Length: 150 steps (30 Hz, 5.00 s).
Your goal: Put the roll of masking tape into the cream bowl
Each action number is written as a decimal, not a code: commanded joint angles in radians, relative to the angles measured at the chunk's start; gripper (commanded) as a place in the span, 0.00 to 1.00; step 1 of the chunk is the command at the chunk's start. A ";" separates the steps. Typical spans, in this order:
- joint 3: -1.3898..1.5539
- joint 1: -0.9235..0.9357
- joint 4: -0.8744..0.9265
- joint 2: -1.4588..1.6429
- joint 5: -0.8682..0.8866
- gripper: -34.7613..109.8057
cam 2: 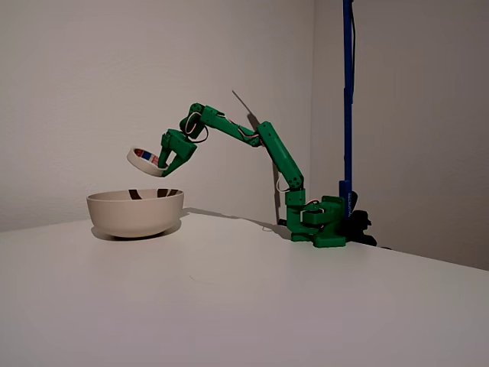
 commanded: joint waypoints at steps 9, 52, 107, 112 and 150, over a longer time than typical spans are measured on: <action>-0.083 -0.038 -0.034 0.029 0.029 0.31; 0.011 -0.749 0.563 0.853 0.020 0.18; 2.272 -1.126 0.060 2.247 -0.091 0.18; 2.266 -1.117 0.091 2.247 -0.091 0.18; 2.266 -1.117 0.091 2.247 -0.094 0.18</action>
